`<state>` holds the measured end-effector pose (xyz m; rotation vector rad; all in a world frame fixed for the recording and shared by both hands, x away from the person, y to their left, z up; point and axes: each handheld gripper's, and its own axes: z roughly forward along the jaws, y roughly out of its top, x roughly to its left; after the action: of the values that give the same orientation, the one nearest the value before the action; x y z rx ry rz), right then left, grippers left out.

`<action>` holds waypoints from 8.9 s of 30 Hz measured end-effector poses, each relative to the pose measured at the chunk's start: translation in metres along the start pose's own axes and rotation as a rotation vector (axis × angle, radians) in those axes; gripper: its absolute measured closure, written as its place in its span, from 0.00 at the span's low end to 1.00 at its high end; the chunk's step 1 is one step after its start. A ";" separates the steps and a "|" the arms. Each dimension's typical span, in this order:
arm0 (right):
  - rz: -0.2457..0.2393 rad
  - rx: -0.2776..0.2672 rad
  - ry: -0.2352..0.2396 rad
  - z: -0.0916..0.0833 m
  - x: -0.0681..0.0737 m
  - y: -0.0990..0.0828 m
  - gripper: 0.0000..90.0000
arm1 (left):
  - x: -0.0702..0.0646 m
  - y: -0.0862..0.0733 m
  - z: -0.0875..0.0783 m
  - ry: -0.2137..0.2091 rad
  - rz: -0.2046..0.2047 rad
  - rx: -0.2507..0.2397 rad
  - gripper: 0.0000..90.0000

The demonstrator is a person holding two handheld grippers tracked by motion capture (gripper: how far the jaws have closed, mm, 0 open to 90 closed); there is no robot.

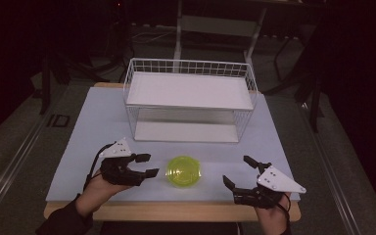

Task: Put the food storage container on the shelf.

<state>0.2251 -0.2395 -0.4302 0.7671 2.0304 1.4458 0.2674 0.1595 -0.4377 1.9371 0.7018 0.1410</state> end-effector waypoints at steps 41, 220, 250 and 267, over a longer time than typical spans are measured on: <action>0.113 0.317 0.084 0.115 0.014 -0.018 0.36 | 0.016 -0.028 0.073 0.119 -0.248 0.125 0.47; 0.464 0.406 -0.064 0.184 -0.112 0.196 0.79 | 0.104 0.208 0.063 0.257 -0.328 -0.050 0.83; 0.401 0.314 -0.062 0.176 -0.109 0.196 0.47 | 0.095 0.214 0.049 0.310 -0.213 -0.150 0.56; 0.290 0.227 0.039 0.136 -0.082 0.190 0.21 | 0.041 0.182 0.030 0.139 -0.050 -0.201 0.06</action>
<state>0.4053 -0.1580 -0.2804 1.1773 2.2088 1.4034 0.3879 0.1021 -0.3039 1.7277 0.7964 0.3066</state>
